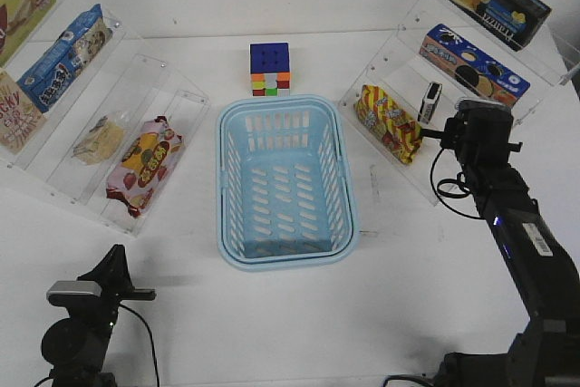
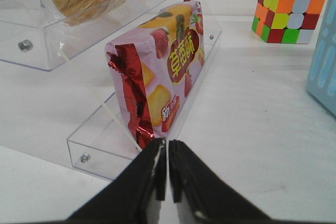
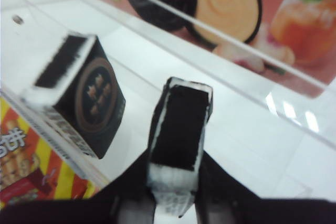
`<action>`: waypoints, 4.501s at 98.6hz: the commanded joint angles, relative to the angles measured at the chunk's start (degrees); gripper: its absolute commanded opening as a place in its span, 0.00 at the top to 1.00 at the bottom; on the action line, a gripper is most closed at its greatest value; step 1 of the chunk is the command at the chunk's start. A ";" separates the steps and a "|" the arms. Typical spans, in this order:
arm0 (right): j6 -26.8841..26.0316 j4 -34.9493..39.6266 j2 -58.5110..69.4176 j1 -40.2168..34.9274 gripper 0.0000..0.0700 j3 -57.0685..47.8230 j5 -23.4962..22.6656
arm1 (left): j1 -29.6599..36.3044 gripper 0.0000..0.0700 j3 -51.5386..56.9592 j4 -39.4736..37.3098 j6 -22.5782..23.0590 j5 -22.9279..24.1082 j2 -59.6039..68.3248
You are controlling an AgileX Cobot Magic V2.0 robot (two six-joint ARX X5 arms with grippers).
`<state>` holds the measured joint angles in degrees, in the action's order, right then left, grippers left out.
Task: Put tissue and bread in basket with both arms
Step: 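Grasp the black-and-white pack with the right gripper and carry it over the basket, then release the pack into the basket and withdraw the right gripper, then reach the left gripper to the bagged bread slice on the shelf, then grasp the bread with the left gripper and drop it into the basket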
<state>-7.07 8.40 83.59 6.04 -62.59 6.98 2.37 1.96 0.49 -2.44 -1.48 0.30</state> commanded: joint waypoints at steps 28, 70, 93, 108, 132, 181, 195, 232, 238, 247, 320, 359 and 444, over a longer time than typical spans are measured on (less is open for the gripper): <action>-4.07 0.81 -20.17 -3.74 0.99 -1.27 -26.49 | -0.07 1.00 -1.16 -0.57 0.46 0.11 -0.11; 5.75 3.45 -10.88 -32.54 0.71 -1.25 -26.36 | -0.07 1.00 -1.16 -0.57 0.46 0.11 -0.11; 5.57 0.70 -7.87 -35.30 0.50 -1.27 -25.97 | -0.07 1.00 -1.16 -0.57 0.46 0.11 -0.11; 4.42 -0.11 -12.72 -32.81 0.63 -1.27 -19.21 | -0.07 1.00 -1.16 -0.61 3.78 0.13 -0.11; 3.98 7.10 -23.76 -26.99 1.00 -0.11 -11.26 | -0.07 1.00 -1.16 -0.57 6.91 0.13 -0.11; 3.02 -8.11 -52.81 -23.56 1.00 32.76 -11.17 | -0.07 1.00 1.57 -0.90 -25.44 -0.24 -0.11; 2.08 -8.39 -52.78 -23.56 1.00 32.76 -11.19 | -0.07 1.00 8.92 2.08 -26.45 -0.24 1.99; 1.92 -8.55 -51.56 -23.54 1.00 32.76 -11.21 | -0.07 0.89 37.48 10.75 6.56 0.00 35.36; 1.92 -8.55 -51.56 -23.54 1.00 32.76 -11.21 | -0.07 0.60 41.00 10.54 10.73 0.04 40.79; 1.92 -8.55 -51.56 -23.54 1.00 32.76 -11.21 | -0.07 0.24 45.55 10.32 13.42 1.38 47.74; 1.92 -8.37 -51.56 -23.54 1.00 32.76 -11.23 | 0.63 0.86 61.46 4.96 28.52 20.41 79.84; 1.90 -8.41 -51.58 -23.54 1.00 32.76 -11.23 | 7.56 1.00 68.96 9.57 20.59 5.44 70.79; 0.48 -8.35 -51.65 -23.54 1.00 32.76 -11.02 | 24.50 0.73 70.97 15.85 7.06 -14.69 67.63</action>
<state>-6.02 0.62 31.64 -17.26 -29.21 -4.25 27.88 72.10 15.44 4.97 -23.75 70.30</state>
